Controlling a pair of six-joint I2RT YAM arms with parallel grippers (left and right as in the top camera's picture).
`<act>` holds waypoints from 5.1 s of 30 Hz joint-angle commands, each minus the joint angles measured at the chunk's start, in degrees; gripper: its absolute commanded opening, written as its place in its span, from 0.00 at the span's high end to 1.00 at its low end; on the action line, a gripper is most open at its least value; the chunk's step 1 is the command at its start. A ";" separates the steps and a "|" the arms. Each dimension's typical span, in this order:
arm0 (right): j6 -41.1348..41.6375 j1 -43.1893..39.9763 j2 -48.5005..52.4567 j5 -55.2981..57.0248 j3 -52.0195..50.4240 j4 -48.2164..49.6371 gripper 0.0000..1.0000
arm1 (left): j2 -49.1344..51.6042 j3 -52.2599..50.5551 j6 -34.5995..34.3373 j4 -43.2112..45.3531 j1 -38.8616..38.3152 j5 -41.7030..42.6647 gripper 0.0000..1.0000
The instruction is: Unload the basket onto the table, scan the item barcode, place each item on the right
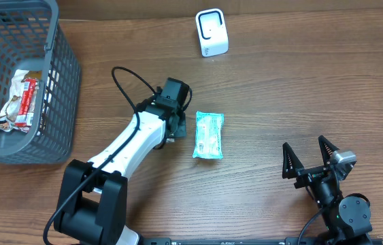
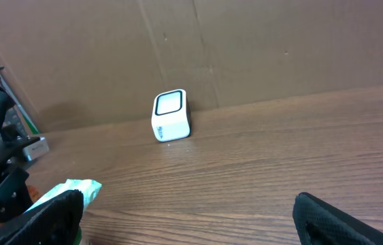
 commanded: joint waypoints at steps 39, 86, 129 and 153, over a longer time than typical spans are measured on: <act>-0.24 -0.15 -0.28 -0.11 -0.57 0.22 0.00 | 3.89 0.63 -9.22 5.99 -9.92 22.43 0.96; -0.24 -0.15 -0.28 -0.13 -0.57 0.22 0.00 | 6.54 6.45 -9.35 -2.99 -14.29 -0.46 0.54; -0.24 -0.15 -0.28 -0.11 -0.57 0.22 0.00 | 6.80 17.53 -10.84 -11.45 -11.56 22.38 0.52; -0.24 -0.15 -0.28 -0.13 -0.57 0.22 0.00 | 6.88 15.52 -14.62 -11.89 -14.08 13.03 0.63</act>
